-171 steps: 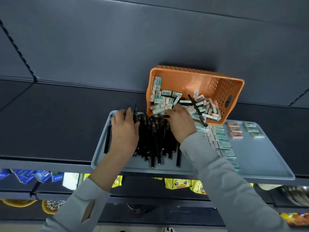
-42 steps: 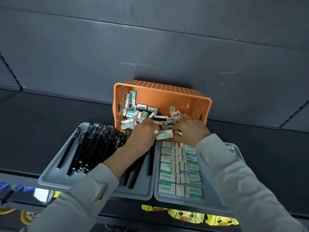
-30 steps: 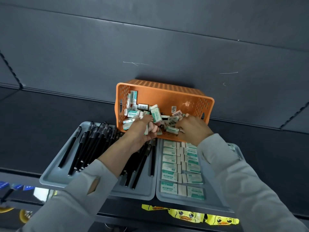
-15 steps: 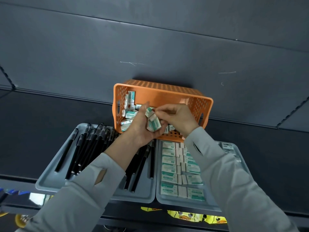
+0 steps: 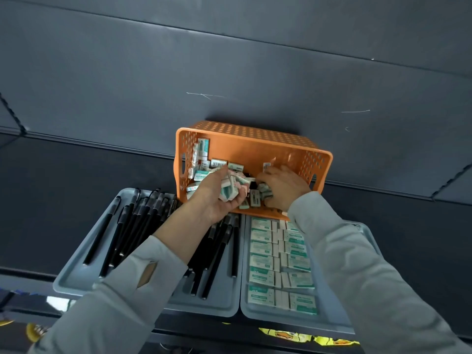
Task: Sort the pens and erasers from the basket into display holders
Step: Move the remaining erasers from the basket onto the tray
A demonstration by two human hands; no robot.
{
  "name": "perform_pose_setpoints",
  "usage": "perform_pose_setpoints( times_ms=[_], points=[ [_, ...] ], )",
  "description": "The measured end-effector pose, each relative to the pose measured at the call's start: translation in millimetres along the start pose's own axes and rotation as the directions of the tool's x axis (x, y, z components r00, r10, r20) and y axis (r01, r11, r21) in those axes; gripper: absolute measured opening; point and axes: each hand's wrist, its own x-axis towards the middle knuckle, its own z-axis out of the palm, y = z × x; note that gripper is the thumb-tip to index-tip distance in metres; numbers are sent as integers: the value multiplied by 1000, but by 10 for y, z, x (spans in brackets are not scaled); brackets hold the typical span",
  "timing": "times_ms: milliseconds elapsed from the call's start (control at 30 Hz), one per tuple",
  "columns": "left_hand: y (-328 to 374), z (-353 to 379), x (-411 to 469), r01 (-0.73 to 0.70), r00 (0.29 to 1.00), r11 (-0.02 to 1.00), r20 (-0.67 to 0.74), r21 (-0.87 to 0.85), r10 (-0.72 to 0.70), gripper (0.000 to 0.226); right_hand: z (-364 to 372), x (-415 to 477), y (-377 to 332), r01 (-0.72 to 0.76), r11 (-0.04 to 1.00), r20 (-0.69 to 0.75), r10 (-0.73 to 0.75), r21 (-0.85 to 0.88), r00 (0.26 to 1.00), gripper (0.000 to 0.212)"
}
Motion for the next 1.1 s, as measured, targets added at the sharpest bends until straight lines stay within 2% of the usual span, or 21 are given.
perform_pose_setpoints(
  times_ms=[233, 300, 367, 433, 500, 533, 600, 700, 867, 967, 1067, 1100],
  points=[
    [-15, -39, -6, 23, 999, 997, 46, -71, -20, 39, 39, -25, 18, 116, 993, -121, -111, 38, 986, 36],
    [-19, -37, -28, 23, 998, 996, 58, -86, -18, 41, 51, -35, 37, 96, 992, -209, -78, 80, 975, 30],
    [-33, -37, -52, 17, 998, 994, 62, -111, -10, 42, 33, -50, 65, 54, 972, -296, 17, 229, 955, 27],
    [-73, -41, -43, 13, 998, 992, 70, -128, -4, 42, -33, -82, 53, 41, 885, -365, 149, 464, 919, 23],
    [-125, -36, -31, 10, 996, 994, 95, -111, 0, 49, -134, -129, -32, 101, 745, -382, 217, 659, 898, 24],
    [-152, -28, -25, 11, 993, 995, 118, -98, 0, 55, -186, -159, -87, 146, 664, -356, 192, 733, 914, 27],
    [-209, 10, -35, -8, 986, 998, 163, -61, 18, 63, -263, -247, -195, 190, 516, -248, 45, 835, 968, 32],
    [-286, 65, -53, -69, 987, 996, 140, -51, 75, 48, -286, -334, -231, 203, 462, -197, -63, 863, 978, 33],
    [-408, 106, -134, -102, 983, 990, 146, -99, 116, 19, -199, -383, -67, 290, 287, -299, -12, 913, 954, 21],
    [-429, 123, -189, -120, 978, 984, 156, -130, 140, 11, -176, -450, -54, 294, 156, -310, 98, 943, 946, 18],
    [-499, 151, -252, -182, 974, 980, 125, -76, 190, 22, -178, -562, -84, 201, -71, -177, 255, 977, 951, 17],
    [-524, 152, -275, -198, 972, 978, 120, -62, 204, 22, -171, -597, -86, 168, -114, -127, 302, 979, 945, 17]
  ],
)
